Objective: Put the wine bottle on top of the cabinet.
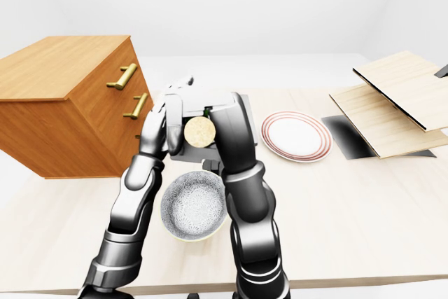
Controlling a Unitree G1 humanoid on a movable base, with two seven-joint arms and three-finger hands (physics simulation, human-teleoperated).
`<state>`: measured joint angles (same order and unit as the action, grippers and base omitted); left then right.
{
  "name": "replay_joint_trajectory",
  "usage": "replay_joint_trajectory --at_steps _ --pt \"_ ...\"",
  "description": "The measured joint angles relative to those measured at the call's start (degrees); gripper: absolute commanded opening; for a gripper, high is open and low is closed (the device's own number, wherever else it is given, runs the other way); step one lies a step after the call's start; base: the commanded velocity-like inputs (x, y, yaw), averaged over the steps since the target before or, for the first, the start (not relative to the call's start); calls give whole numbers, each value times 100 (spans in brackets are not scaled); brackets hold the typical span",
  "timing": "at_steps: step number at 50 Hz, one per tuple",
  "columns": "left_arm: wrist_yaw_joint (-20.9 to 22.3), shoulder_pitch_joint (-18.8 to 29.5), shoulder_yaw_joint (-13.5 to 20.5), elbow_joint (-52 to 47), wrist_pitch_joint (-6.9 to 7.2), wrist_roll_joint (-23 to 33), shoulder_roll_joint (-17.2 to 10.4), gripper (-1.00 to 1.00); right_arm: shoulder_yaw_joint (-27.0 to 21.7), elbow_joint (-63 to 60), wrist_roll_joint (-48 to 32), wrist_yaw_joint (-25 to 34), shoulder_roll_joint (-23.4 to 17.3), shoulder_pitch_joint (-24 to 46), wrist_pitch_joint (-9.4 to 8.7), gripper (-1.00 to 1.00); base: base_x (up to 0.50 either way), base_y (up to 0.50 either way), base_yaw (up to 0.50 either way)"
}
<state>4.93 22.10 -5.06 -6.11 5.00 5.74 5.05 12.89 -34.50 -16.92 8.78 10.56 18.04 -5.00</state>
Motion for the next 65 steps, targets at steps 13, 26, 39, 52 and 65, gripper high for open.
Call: replay_joint_trajectory --at_steps 13,26,39,52,65 --pt "-14 -64 15 106 -3 142 34 -100 240 56 127 -84 45 -174 -1 -100 0 0 0" --pt "319 -155 -16 234 0 157 29 -100 198 -132 28 -236 26 -94 0 100 0 0 0" --pt "477 -162 61 370 0 -31 -53 -100 -21 -1531 -456 9 -385 65 0 100 0 0 0" --pt "481 -82 250 75 0 -213 -249 -100 -1504 -2550 -266 634 -847 -346 0 100 0 0 0" --pt "297 616 662 -1212 0 -573 -699 -100 -2360 -2409 829 312 -1081 -1534 0 100 0 0 0"
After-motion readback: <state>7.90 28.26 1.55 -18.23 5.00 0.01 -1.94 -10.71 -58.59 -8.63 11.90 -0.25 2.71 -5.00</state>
